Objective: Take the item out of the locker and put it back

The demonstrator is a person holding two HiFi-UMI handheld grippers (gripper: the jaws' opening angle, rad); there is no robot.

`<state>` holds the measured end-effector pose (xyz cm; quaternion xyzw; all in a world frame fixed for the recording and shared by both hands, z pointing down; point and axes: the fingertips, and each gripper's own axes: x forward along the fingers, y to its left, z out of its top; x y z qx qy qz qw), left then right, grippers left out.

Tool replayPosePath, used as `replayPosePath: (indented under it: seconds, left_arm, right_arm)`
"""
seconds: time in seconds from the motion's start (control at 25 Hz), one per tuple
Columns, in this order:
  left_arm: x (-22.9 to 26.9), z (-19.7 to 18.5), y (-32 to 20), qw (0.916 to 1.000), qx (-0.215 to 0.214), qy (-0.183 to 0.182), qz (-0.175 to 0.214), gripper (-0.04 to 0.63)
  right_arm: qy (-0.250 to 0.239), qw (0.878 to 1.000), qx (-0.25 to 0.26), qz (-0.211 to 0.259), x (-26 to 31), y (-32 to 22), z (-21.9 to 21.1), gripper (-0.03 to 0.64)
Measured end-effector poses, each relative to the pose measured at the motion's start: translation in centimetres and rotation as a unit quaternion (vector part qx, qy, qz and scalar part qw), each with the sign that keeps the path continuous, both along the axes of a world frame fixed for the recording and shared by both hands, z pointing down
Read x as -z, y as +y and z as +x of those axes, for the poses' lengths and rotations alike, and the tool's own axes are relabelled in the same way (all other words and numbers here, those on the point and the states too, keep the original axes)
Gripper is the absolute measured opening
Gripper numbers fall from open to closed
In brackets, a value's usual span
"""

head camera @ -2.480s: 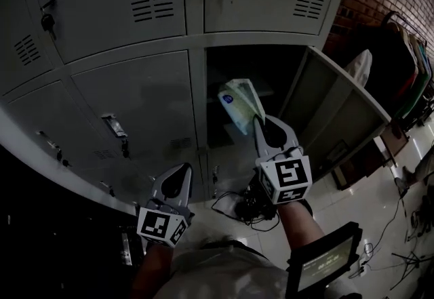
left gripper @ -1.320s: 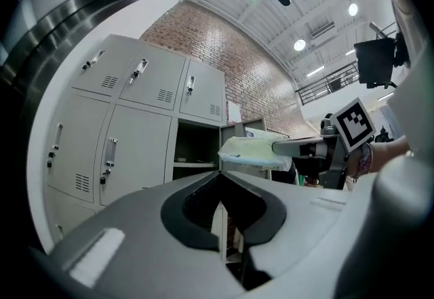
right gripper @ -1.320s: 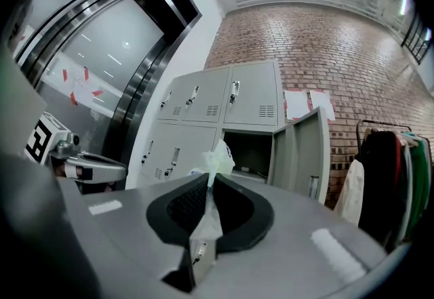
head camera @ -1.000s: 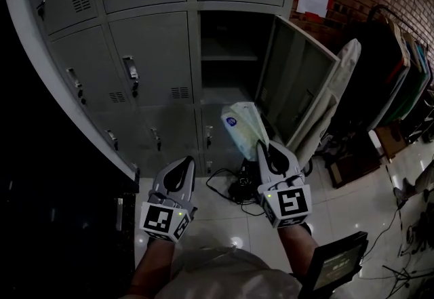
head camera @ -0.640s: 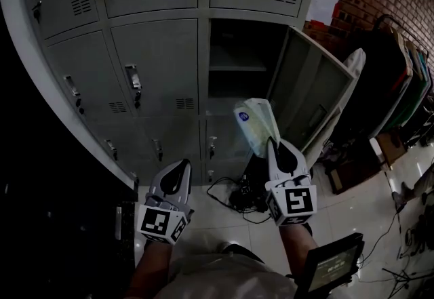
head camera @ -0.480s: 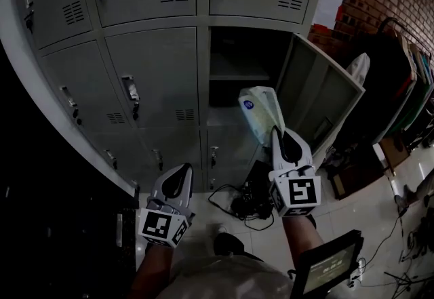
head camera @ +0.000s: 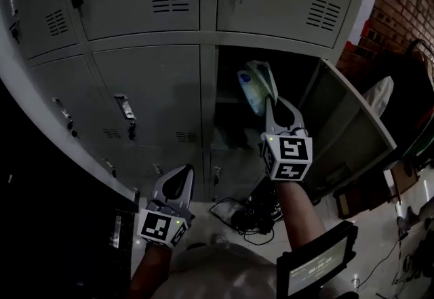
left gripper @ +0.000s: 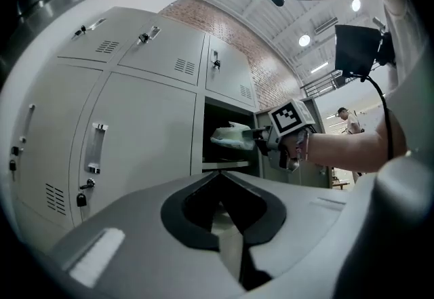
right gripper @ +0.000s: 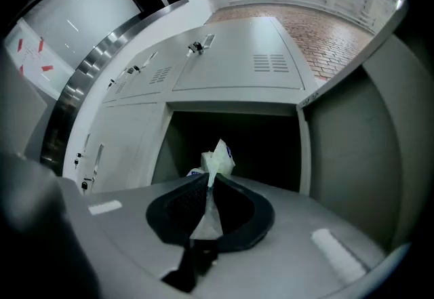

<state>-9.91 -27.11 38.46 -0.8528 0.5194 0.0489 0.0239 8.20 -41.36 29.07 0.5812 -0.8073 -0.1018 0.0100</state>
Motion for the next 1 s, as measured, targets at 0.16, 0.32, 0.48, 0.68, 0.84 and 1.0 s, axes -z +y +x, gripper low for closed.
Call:
replayPosePath:
  seconds: [0.16,0.32,0.48,0.68,0.84,1.0]
  left_arm:
    - [-0.1,-0.4,-2.3,0.9999,-0.007,0.001,-0.008,0.005]
    - [0.7,-0.6,-4.2,0.9998,-0.017,-0.011,-0.004,0.005]
    - [0.8,-1.4,-5.7,0.9998,-0.018,-0.009,-0.005,0.005]
    - [0.5,-2.2,-6.9,0.9997,-0.020,-0.003,-0.009,0.005]
    - [0.8,-2.5,-7.6,0.9997,-0.024,-0.002,-0.005,0.005]
    - [0.5,-3.0,-7.6,0.9996,-0.028,0.000,-0.010,0.005]
  right_arm:
    - [0.011,1.000,-0.012,-0.019,-1.6,-3.0,-0.1,0.017]
    - [0.030,0.999,-0.030,-0.030,-2.1,-6.0,-0.5,0.017]
    - [0.057,0.996,-0.035,-0.054,-3.2,-8.5,-1.7,0.026]
    - [0.107,0.992,-0.025,-0.069,-4.9,-9.7,-3.0,0.176]
    - [0.080,0.995,-0.034,-0.055,-4.3,-9.5,-2.3,0.253]
    - [0.060,0.997,-0.037,-0.027,-3.1,-7.6,-2.0,0.267]
